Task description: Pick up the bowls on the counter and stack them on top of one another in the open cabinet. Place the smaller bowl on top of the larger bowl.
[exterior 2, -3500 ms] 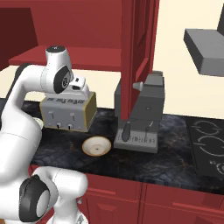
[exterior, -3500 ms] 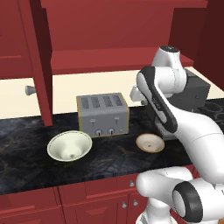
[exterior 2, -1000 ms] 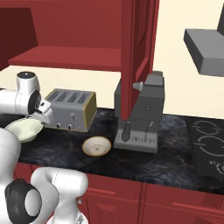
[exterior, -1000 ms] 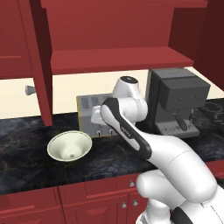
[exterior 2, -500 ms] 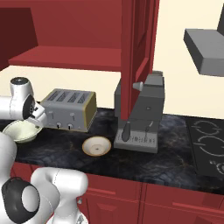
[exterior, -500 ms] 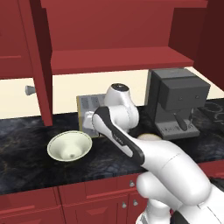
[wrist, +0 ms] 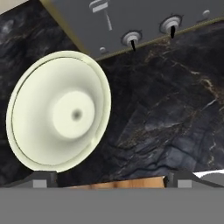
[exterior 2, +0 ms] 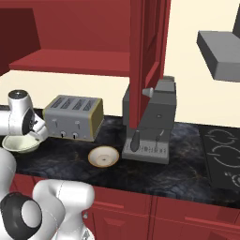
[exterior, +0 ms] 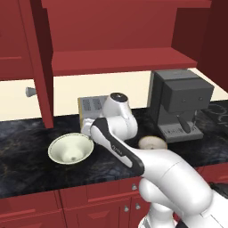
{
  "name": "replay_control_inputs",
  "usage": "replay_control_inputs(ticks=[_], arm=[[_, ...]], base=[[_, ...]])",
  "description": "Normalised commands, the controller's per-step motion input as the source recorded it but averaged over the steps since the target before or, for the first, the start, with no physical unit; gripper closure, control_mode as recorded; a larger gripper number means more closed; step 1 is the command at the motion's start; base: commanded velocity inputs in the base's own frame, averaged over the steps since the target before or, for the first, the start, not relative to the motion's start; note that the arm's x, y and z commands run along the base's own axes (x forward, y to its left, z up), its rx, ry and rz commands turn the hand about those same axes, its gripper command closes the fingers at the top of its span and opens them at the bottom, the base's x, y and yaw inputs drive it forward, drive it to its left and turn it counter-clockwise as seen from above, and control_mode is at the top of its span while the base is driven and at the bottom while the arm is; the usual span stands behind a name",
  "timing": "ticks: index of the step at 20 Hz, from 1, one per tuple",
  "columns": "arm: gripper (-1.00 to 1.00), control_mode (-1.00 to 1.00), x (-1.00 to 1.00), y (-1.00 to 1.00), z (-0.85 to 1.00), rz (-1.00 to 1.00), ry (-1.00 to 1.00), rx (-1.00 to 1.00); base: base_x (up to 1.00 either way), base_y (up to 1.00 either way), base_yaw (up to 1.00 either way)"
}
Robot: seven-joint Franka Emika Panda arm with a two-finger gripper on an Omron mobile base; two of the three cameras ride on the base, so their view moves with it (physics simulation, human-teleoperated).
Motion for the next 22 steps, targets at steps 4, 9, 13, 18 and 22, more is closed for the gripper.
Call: replay_control_inputs(ticks=[4,9,13,18,22], arm=[[-1.0,-1.0,0.0,0.02,-0.13,0.0,-0.03,0.0],[-1.0,-1.0,0.01,0.0,-0.15,0.0,-0.04,0.0],[-1.0,-1.0,0.05,0.02,-0.17,0.0,-0.03,0.01],[-1.0,-1.0,0.11,0.04,-0.18,0.02,-0.04,0.01],[-1.0,-1.0,0.18,0.09,-0.16,0.01,-0.02,0.01]], base=[[0.0,0.0,0.0],[0.0,0.0,0.0],[0.0,0.0,0.0],[0.0,0.0,0.0],[0.0,0.0,0.0]])
